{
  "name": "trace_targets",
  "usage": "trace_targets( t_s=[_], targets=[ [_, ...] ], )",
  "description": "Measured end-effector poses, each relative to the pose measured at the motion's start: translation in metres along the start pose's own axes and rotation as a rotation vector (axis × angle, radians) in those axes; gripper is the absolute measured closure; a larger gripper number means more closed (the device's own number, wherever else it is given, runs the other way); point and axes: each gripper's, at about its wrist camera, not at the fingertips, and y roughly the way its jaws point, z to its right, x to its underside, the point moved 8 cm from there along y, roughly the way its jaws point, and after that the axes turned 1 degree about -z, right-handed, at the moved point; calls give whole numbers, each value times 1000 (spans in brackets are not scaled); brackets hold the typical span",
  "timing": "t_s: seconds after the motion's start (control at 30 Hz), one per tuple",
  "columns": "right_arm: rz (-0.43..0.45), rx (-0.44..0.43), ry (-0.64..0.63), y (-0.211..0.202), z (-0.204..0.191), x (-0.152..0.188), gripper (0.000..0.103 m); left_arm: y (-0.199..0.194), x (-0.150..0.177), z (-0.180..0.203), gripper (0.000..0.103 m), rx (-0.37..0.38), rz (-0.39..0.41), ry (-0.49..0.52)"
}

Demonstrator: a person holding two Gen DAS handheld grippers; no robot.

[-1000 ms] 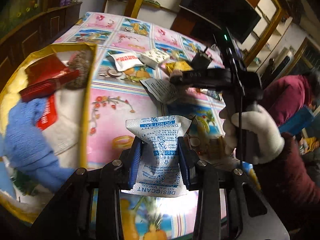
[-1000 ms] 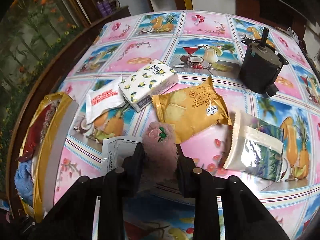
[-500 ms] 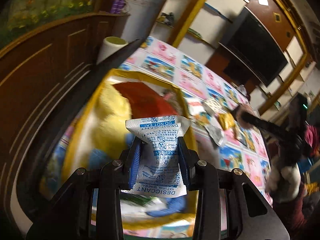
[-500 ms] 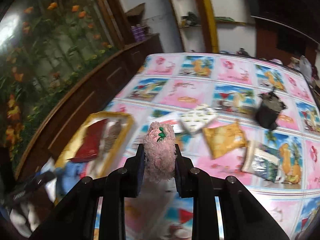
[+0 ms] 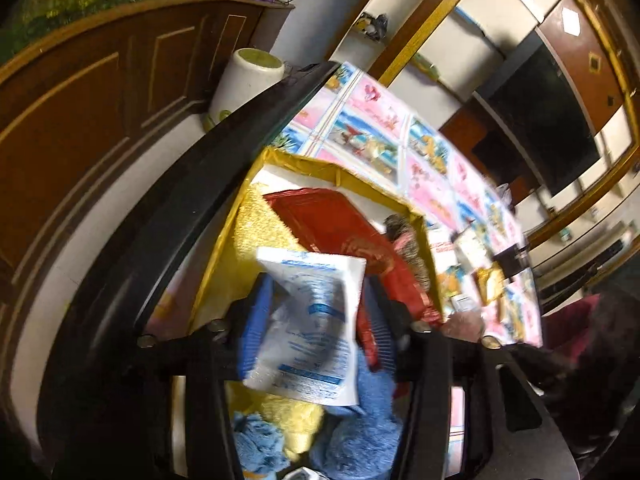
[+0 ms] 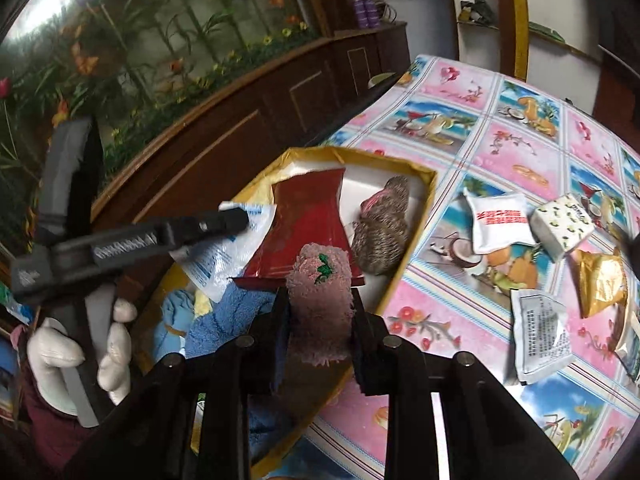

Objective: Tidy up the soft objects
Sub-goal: 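Carry desiccant packet and pink ball into the box and open both tools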

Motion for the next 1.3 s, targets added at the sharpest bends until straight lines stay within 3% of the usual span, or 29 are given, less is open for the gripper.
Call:
trace_targets(
  t_s=[0.13,0.27,0.5,0.6,0.77,0.87,1.03,1.17,1.3],
  targets=[
    [-14,50,-33,7,-3,5,70,-20,3,5,45,22,42,5],
    [19,58,-44,-1,-5,5,51,-40,8,13,45,14,84,18],
    [163,-26,14,-36,-7,2,50,-67,28,28,45,-32,150,65],
    [130,-129,28,-28,-17,1,50,-72,33,34,45,-21,161,63],
    [-34,-164,129,16,-9,10,50,-81,48,50,45,-53,178,104],
    [4,-211,180,1,-6,15,50,-87,57,63,45,-106,207,160],
    [113,-153,144,-45,4,26,49,-83,70,85,42,-220,256,246],
    [185,-49,121,-74,27,42,38,-72,83,107,42,-305,270,337],
    [197,38,109,-86,54,60,38,-59,97,129,42,-348,261,405]
  ],
)
